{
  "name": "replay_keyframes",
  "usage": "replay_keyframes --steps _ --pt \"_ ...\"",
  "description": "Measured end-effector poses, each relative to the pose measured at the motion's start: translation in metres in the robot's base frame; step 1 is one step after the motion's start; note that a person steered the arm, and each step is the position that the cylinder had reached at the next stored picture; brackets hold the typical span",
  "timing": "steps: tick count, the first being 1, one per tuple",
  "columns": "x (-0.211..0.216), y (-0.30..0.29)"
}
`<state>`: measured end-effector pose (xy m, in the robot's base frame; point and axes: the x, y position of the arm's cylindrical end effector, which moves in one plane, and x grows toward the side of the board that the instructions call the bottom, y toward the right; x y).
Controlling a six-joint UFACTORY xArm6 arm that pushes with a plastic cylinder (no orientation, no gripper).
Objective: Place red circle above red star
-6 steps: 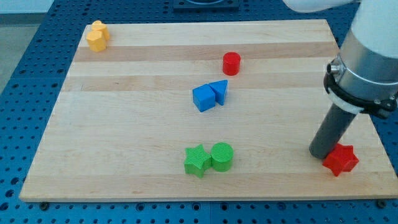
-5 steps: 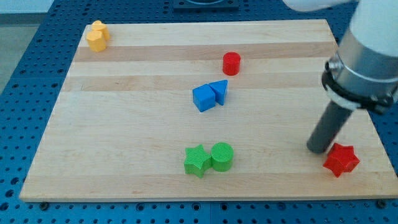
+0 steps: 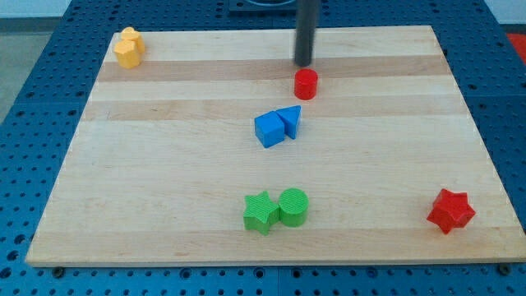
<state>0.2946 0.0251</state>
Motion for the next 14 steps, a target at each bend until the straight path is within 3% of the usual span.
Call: replay_keyframes --steps 1,2,3,4,5,6,8,9,11,13,14 --pt "0.045 -0.015" --pt "0.063 0.014" --pt "0.066 0.049" --pt "0.052 0.010" --pt "0.019 0.014" --pt "0.025 0.059" --pt "0.137 0.129" --pt "0.133 0.125" --pt "0.086 0.120" --pt "0.166 0.153" --pt "0.170 0.153"
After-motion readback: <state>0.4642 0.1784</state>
